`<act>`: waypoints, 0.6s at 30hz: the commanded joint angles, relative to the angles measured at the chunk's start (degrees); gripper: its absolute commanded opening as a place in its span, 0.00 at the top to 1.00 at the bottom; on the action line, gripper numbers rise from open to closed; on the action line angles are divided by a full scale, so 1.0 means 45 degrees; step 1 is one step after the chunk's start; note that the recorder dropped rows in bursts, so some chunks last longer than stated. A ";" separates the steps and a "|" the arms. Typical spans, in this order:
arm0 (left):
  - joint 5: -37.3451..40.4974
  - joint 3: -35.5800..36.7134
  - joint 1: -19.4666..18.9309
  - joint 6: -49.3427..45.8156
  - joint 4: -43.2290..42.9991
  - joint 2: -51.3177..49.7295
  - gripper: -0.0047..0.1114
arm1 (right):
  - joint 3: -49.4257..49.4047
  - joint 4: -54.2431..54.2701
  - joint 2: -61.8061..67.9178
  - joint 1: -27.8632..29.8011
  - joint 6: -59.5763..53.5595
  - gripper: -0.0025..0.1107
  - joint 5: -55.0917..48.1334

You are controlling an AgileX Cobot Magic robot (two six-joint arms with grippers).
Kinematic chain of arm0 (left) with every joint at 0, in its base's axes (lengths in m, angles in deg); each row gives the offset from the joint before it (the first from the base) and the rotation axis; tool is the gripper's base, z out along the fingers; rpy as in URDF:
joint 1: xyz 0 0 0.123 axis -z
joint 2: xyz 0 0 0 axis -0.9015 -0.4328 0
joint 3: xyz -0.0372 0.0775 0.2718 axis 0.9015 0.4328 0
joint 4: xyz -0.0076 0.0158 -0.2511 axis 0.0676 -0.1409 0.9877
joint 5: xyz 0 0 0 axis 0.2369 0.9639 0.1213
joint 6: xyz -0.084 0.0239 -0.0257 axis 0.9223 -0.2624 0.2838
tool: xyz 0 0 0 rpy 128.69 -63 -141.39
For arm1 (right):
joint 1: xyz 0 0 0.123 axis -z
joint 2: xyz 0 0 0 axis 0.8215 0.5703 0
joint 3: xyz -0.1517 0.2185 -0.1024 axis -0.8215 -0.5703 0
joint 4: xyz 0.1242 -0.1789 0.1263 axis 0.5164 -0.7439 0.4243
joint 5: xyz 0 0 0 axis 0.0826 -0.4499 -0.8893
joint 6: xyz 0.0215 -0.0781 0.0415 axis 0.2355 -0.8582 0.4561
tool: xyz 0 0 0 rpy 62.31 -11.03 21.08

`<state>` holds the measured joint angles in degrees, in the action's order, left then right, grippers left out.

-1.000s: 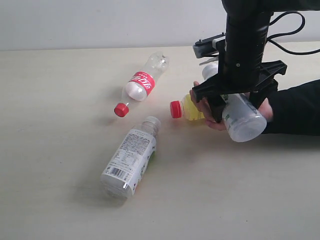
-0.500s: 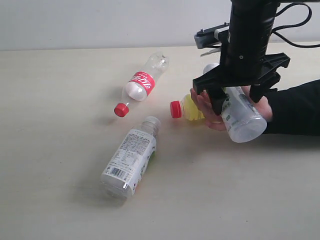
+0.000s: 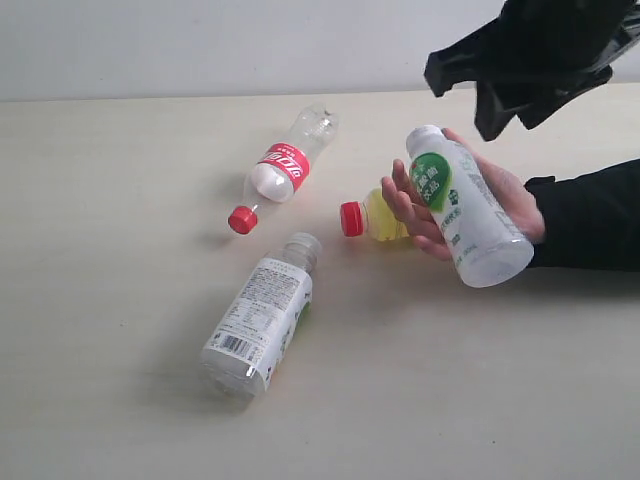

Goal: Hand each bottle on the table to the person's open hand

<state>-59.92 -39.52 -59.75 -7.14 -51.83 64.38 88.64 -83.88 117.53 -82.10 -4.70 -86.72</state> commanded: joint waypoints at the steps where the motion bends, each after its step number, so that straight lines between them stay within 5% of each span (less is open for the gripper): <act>1: -0.0093 0.0042 -0.0004 -0.0029 0.0065 -0.0024 0.96 | -0.2857 0.1447 -0.3846 0.0050 -0.1280 0.98 0.3418; 5: -0.0093 0.0042 -0.0004 -0.0029 0.0065 -0.0024 0.96 | -0.6292 0.1393 -0.9143 0.0050 -0.1879 0.98 0.5512; 18: -0.0093 0.0042 -0.0004 -0.0029 0.0065 -0.0024 0.96 | -1.0617 0.1375 -1.6618 0.0050 -0.2729 0.98 0.6691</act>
<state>-59.92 -39.52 -59.75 -7.14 -51.83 64.38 43.21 -77.54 47.56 -82.10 -16.36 -57.91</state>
